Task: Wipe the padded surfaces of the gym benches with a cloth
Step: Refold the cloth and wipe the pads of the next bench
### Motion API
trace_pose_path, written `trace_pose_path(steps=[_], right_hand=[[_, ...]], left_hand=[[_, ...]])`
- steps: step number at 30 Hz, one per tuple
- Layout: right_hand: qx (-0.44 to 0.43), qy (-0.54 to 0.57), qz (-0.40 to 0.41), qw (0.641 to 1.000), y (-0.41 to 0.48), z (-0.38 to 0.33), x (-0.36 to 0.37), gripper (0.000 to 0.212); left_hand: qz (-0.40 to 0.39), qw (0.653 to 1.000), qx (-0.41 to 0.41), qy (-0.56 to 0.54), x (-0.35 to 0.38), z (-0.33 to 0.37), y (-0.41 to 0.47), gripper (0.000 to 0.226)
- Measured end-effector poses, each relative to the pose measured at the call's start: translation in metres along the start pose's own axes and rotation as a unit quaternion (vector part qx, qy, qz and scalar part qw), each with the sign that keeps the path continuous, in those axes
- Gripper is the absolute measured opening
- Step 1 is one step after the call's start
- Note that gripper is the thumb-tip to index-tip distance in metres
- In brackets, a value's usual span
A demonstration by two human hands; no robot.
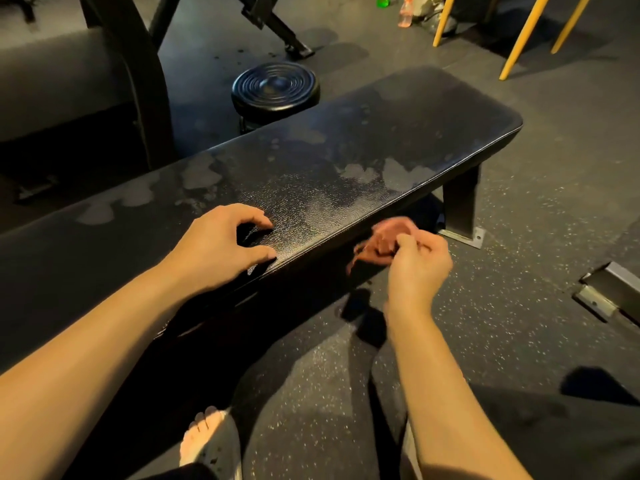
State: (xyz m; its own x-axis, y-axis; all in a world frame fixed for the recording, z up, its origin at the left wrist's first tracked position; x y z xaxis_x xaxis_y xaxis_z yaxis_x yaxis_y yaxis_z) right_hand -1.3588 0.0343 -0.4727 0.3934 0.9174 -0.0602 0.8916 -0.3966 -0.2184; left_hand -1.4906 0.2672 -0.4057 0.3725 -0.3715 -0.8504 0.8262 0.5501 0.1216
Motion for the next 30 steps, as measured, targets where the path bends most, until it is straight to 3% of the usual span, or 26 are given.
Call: trace_pose_path(steps=[6,9,11,12,16,20,26,30], right_hand=[[-0.032,0.063,-0.064,0.995,-0.038,-0.012,0.015,0.018],[-0.053,0.07,-0.218,0.972,-0.088,-0.015,0.025,0.024],[-0.126,0.014,-0.307,0.943,-0.122,-0.021,0.037,0.03],[-0.14,-0.006,-0.295,0.945,-0.127,-0.021,0.039,0.03],[-0.113,-0.004,-0.085,0.99,-0.081,-0.036,0.011,0.02],[-0.126,-0.011,0.025,0.992,-0.034,-0.034,-0.006,0.012],[-0.096,-0.036,0.022,0.994,-0.049,-0.004,0.022,0.009],[-0.137,-0.061,0.002,0.989,-0.094,0.012,0.017,0.017]], left_hand=[[0.042,0.999,0.008,0.014,-0.01,-0.005,-0.005,0.04],[0.039,0.999,0.005,0.013,-0.012,0.005,-0.004,0.035],[0.035,0.999,0.012,0.03,-0.016,0.008,-0.004,0.031],[0.033,0.999,0.006,0.042,-0.02,0.006,-0.004,0.029],[0.013,0.998,-0.06,0.031,-0.036,-0.013,-0.014,0.03],[-0.008,0.998,-0.024,0.051,-0.03,-0.01,-0.023,0.046],[-0.029,0.997,-0.008,0.071,-0.021,-0.009,-0.011,0.053],[-0.05,0.996,-0.03,0.07,-0.016,-0.012,0.003,0.052]])
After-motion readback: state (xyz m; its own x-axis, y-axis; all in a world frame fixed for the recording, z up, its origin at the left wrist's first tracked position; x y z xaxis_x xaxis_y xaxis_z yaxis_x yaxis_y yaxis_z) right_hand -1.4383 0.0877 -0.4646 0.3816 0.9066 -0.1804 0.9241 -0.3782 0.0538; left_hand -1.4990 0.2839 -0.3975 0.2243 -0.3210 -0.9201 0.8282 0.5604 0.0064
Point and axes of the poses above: each hand's wrist, its own y-axis towards the middle knuckle, its own x-axis out of the palm, z = x × y, the point moved 3 cm from there along y, towards the middle knuckle, and after that the axes turned 13 degrees about z, right-handed, at the moved point
